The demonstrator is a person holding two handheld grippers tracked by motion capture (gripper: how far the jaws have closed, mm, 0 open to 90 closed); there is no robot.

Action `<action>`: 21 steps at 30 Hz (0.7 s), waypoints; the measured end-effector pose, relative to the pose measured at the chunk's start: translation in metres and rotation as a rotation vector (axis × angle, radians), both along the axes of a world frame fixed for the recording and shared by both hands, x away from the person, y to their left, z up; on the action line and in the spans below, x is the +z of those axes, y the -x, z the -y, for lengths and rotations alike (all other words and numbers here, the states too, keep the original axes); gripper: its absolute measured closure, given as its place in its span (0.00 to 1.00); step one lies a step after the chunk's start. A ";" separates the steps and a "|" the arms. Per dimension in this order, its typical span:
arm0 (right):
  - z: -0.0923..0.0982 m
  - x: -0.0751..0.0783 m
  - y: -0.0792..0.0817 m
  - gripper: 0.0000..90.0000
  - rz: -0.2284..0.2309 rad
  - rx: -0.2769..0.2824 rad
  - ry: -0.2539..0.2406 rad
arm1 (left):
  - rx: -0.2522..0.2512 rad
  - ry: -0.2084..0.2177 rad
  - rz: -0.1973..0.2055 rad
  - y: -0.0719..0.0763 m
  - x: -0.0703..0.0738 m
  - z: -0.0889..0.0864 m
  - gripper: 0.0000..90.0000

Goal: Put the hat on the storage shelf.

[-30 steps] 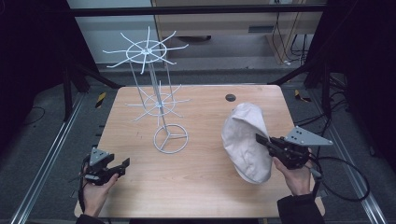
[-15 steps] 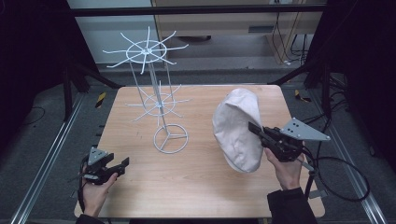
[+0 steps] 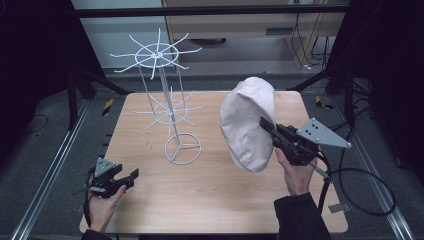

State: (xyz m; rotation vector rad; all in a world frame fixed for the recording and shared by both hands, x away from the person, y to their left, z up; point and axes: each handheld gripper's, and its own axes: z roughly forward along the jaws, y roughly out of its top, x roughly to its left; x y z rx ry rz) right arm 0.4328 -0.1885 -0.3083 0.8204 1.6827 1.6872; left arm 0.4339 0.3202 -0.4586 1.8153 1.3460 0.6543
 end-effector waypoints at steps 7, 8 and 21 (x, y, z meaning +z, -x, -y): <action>-0.011 0.007 0.001 0.99 0.032 0.006 -0.016 | 0.006 0.005 -0.001 0.000 0.000 -0.001 0.36; -0.012 0.007 0.001 0.99 0.035 0.005 -0.014 | 0.005 0.004 -0.002 0.000 -0.001 -0.001 0.36; -0.029 0.029 0.004 0.99 0.120 0.004 -0.042 | 0.003 0.004 -0.004 0.000 -0.001 0.000 0.36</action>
